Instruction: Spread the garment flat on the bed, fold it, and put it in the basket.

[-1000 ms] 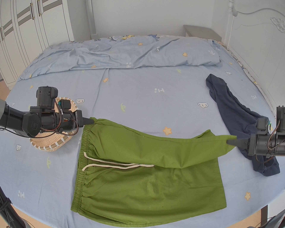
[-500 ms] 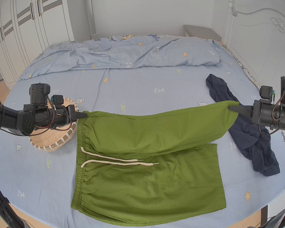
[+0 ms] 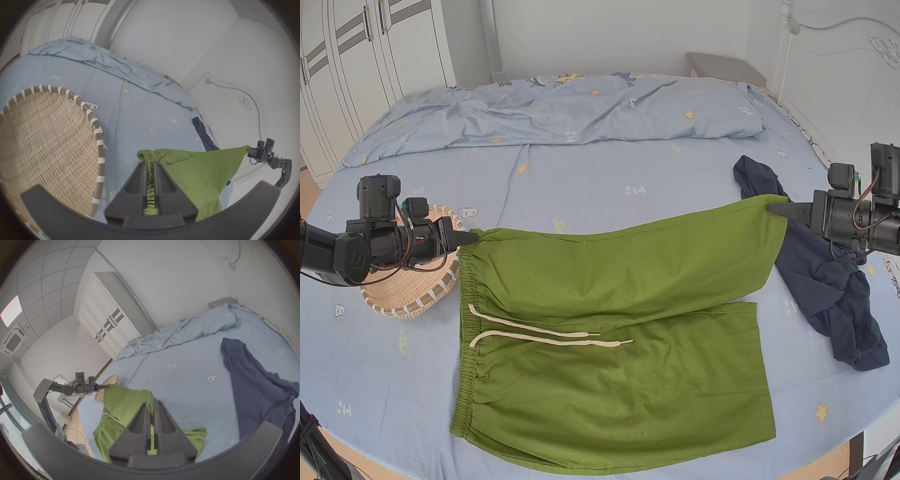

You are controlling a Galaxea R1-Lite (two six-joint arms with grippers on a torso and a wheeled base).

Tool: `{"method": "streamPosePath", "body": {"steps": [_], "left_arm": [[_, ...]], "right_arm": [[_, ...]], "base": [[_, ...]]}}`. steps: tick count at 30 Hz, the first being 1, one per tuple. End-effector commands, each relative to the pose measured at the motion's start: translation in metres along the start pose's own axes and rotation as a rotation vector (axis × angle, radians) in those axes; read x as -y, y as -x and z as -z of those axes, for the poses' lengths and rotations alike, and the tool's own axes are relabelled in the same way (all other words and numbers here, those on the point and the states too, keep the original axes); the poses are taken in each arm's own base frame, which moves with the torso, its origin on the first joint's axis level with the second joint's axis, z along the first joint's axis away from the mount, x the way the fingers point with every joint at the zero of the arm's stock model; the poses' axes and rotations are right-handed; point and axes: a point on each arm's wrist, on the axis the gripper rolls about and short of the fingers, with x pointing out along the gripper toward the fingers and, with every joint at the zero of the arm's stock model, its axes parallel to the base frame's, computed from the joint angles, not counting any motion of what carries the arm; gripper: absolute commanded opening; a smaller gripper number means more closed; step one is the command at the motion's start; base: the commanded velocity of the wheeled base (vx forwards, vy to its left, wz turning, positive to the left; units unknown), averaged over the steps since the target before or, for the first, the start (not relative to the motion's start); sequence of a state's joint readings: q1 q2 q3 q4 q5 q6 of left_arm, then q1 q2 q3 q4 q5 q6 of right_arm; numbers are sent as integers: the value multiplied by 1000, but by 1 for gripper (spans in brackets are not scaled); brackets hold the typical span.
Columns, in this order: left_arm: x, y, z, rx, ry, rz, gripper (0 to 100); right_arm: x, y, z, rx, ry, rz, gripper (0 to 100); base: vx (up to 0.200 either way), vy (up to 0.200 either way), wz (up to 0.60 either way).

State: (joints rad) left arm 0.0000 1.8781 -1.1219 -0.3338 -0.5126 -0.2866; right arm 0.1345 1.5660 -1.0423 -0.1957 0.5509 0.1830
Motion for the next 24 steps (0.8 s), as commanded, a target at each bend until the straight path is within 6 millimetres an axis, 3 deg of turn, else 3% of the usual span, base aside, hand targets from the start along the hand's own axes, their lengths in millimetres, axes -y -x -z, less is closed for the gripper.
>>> {"method": "streamPosePath", "body": {"steps": [1,12,24], "left_arm": [[-1,-1,0,14,-5,1,0],[-12,-10,-3,100,-42,10,0],[-28,-29,0,128,-55,12,0]], "right_arm": [[14,-19,-6,-4,-2,8,0],[49,-73,-19,11,52,14,0],[80,-102,-26,53,60,75,0]], "base": [[0,0,0],[0,0,0],[0,0,0]]}}
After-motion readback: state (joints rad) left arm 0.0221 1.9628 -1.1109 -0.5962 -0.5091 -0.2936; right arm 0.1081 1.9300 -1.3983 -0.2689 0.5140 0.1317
